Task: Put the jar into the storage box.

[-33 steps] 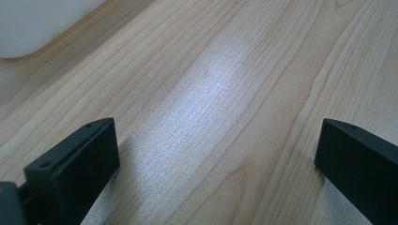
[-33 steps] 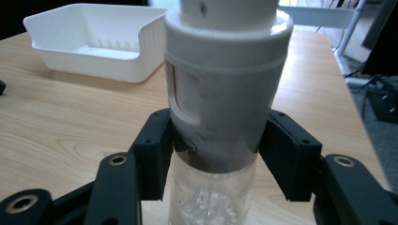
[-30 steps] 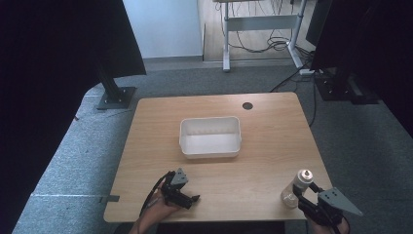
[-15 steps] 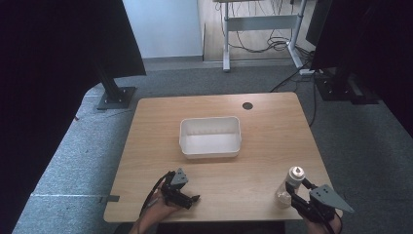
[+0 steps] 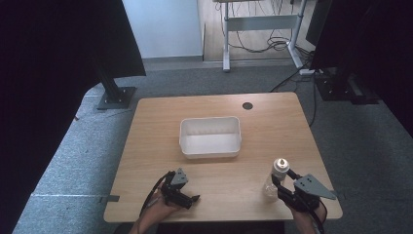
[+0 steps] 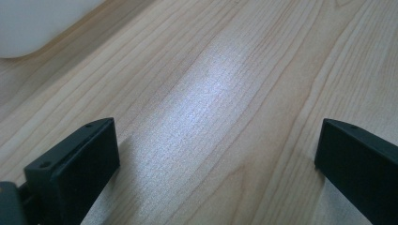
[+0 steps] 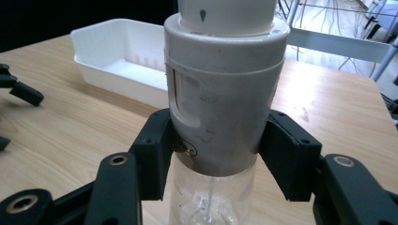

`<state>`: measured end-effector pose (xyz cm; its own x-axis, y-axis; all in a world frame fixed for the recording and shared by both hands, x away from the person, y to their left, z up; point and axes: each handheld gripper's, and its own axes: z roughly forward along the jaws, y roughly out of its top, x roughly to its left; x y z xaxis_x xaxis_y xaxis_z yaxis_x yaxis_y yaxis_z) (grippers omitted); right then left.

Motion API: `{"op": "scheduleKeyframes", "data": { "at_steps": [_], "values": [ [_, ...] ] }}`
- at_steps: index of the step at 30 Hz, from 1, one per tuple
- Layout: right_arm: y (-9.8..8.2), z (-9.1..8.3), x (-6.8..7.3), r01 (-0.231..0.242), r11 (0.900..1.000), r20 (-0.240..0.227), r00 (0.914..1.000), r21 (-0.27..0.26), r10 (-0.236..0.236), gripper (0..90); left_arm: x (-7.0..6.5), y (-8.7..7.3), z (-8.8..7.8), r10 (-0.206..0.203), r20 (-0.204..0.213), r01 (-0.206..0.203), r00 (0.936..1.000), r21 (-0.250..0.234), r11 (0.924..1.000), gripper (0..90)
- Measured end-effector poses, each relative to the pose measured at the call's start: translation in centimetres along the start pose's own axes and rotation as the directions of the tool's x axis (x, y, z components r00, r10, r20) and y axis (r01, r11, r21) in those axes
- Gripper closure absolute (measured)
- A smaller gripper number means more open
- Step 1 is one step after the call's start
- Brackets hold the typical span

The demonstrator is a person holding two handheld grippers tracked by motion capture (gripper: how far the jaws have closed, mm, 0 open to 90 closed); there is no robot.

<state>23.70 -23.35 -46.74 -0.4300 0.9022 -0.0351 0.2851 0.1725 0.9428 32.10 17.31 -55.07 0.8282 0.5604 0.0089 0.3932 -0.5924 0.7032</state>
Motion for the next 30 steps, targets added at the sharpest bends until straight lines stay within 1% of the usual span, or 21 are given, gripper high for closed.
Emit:
{"op": "scheduleKeyframes", "data": {
  "at_steps": [13,24,30],
  "values": [
    [1.9,2.5,1.1,0.012,0.999,-0.048,0.9988,-0.038,-0.014,45.2,0.0,0.0,0.0,-0.003,0.002,0.003,1.0,-0.003,1.0,0.0],
    [3.1,3.9,1.6,0.006,0.998,-0.06,0.9981,-0.056,-0.01,45.2,0.0,0.0,0.0,0.0,0.002,0.0,1.0,-0.003,1.0,0.0],
    [4.2,4.5,1.5,0.007,0.997,-0.06,0.9981,-0.074,-0.012,45.1,0.0,0.0,0.0,0.0,0.003,0.0,1.0,-0.002,1.0,0.0]
  ]
}}
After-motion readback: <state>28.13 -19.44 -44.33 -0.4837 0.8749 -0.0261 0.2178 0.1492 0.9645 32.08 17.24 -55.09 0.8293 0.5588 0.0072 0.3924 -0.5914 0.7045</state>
